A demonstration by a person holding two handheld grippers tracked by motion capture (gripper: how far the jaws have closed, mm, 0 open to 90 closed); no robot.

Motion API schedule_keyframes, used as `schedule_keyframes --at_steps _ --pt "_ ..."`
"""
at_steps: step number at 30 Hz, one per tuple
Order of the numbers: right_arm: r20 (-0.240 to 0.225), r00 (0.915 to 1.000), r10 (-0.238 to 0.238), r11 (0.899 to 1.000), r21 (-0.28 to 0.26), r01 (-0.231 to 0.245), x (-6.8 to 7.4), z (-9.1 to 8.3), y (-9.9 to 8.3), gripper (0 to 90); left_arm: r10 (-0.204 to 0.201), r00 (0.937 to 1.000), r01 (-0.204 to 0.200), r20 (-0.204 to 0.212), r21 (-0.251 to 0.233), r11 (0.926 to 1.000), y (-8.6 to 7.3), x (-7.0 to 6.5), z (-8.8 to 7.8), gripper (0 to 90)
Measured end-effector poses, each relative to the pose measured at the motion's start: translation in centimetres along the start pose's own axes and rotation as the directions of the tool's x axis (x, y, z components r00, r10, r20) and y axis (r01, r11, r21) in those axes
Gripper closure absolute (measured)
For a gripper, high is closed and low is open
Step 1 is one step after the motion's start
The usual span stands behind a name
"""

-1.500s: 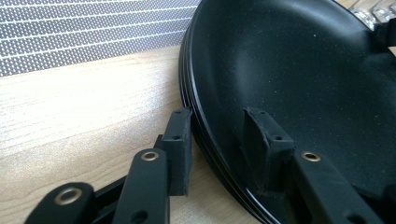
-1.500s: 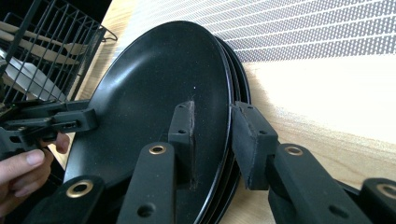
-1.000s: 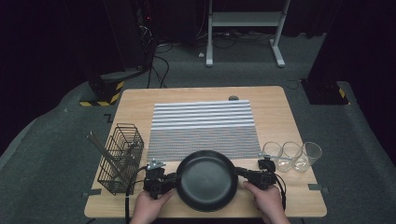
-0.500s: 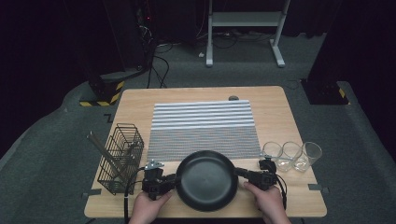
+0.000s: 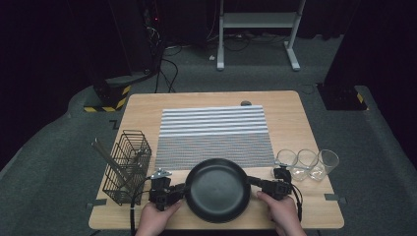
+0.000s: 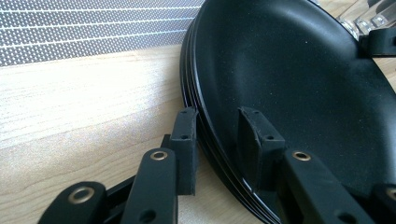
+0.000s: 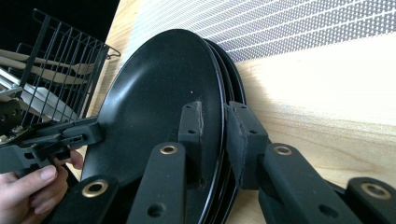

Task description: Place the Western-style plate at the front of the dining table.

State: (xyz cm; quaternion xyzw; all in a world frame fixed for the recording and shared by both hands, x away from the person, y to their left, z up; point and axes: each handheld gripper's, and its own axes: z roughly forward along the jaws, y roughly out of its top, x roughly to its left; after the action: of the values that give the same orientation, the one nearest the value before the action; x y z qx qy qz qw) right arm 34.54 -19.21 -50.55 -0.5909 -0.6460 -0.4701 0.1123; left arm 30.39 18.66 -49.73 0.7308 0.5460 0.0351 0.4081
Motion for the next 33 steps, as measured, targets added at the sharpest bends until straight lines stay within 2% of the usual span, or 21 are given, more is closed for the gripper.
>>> schedule_keyframes --at_steps 10,16,26,28,30,33 --pt "0.009 0.9999 -0.009 1.000 -0.023 0.009 0.1 0.4 0.1 78.0 -0.012 0.9999 0.012 -0.001 -0.007 0.9999 0.0 0.1 0.2 67.4" --pt "0.014 0.9999 -0.002 0.999 -0.032 0.003 0.2 0.7 0.2 79.1 0.003 0.9997 -0.003 -0.022 -0.022 0.9998 0.2 -0.1 0.2 69.3" --pt "0.044 0.9979 -0.047 0.998 -0.047 0.049 0.3 1.4 0.7 85.0 0.003 0.9995 -0.004 -0.030 -0.026 0.9997 0.5 -0.1 0.5 69.9" --pt "0.044 0.9980 -0.044 0.998 -0.048 0.046 0.3 1.5 0.8 85.2 0.003 0.9996 -0.003 -0.030 -0.026 0.9997 0.6 -0.1 0.5 69.8" --pt "0.053 0.9965 -0.064 0.997 -0.050 0.067 0.4 1.6 0.9 85.2 0.002 0.9995 -0.003 -0.032 -0.024 0.9997 0.7 -0.1 0.6 69.8" --pt "0.062 0.9949 -0.080 0.995 -0.055 0.083 0.5 1.6 0.9 85.2 0.012 0.9988 -0.013 -0.048 -0.020 0.9997 0.8 -0.3 0.7 69.4"
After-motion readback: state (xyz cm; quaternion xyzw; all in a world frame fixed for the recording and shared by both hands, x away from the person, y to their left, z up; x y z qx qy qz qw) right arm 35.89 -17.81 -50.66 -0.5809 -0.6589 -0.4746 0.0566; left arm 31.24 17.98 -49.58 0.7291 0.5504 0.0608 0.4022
